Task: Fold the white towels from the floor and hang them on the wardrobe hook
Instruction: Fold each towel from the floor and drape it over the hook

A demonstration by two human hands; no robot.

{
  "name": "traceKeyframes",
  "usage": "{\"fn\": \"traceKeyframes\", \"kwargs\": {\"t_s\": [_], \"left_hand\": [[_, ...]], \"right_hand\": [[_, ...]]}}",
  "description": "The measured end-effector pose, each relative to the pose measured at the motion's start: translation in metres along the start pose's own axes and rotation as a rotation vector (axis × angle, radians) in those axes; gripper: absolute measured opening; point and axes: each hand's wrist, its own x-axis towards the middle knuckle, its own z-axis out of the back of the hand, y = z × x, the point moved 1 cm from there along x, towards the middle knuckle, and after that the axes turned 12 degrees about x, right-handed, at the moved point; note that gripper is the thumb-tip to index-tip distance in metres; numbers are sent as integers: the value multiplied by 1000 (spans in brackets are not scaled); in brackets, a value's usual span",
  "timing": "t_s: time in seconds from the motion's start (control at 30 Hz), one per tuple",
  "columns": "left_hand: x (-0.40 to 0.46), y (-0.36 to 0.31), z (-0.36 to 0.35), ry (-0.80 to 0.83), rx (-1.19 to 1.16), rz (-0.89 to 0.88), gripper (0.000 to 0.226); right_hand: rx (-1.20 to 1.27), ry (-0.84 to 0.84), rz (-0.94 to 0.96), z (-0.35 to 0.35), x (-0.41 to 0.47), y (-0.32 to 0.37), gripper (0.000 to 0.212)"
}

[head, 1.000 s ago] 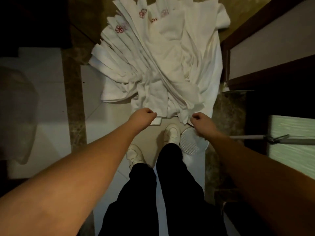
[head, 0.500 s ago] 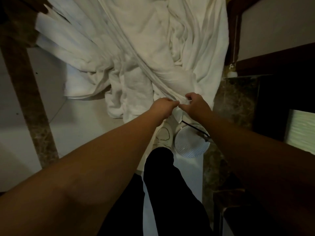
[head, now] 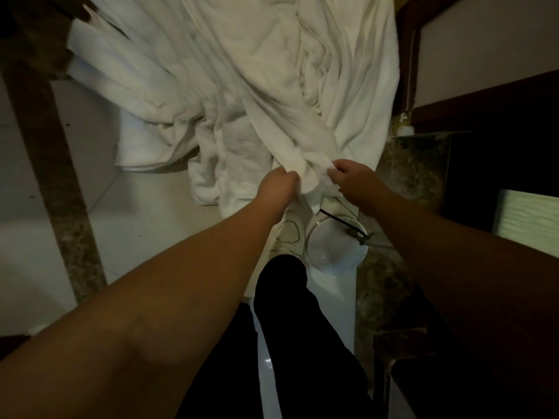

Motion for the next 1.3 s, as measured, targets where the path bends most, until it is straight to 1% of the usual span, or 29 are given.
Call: {"fn": "traceKeyframes", "kwargs": {"t_s": [0.1, 0.17, 0.23, 0.3, 0.33, 0.43, 0.5, 0.57, 0.63, 0.73, 0.77, 0.83, 0.87, 1.0, 1.07, 1.17, 1.3], "left_hand": [[-30, 12, 33, -92, -38, 1, 3], [-54, 16, 60, -142, -169, 3, 5], [-78, 15, 92, -196, -344, 56, 11], [-99, 10, 126, -208, -444, 85, 12], [-112, 6, 144, -214, -453, 86, 13], [-156, -15, 189, -272, -436, -38, 10], [-189, -30, 219, -279, -427, -82, 16], [-224, -44, 249, -308, -432, -146, 17], [-265, -57, 279, -346, -483, -196, 15], [-325, -68, 320, -409, -502, -240, 17], [-345, -70, 332, -429, -498, -285, 19], [-386, -71, 356, -451, -530, -359, 38], [-406, -70, 368, -452, -552, -395, 44], [-488, -60, 403, -436, -548, -536, 30], [-524, -48, 412, -431, -552, -574, 29], [-577, -21, 414, -444, -599, -606, 29], [-643, 29, 406, -481, -696, -663, 31]], "right_hand": [[56, -35, -1, 4, -26, 28, 28], [116, -46, 5, 6, -47, 50, 26], [152, -49, 33, 9, -67, 75, 24], [179, -68, 66, 16, -87, 103, 28], [198, -82, 80, 20, -97, 119, 29], [240, -122, 125, 34, -133, 164, 32], [271, -157, 154, 45, -160, 194, 34], [302, -186, 196, 56, -189, 224, 29], [339, -210, 230, 67, -220, 255, 19], [380, -251, 288, 80, -272, 298, 22], [380, -266, 306, 86, -290, 311, 22], [358, -286, 337, 95, -325, 335, 19], [349, -295, 346, 100, -343, 346, 19], [407, -301, 334, 113, -415, 380, 16], [426, -296, 339, 113, -447, 389, 21], [427, -285, 355, 105, -490, 394, 13], [435, -223, 391, 88, -533, 385, 12]]}}
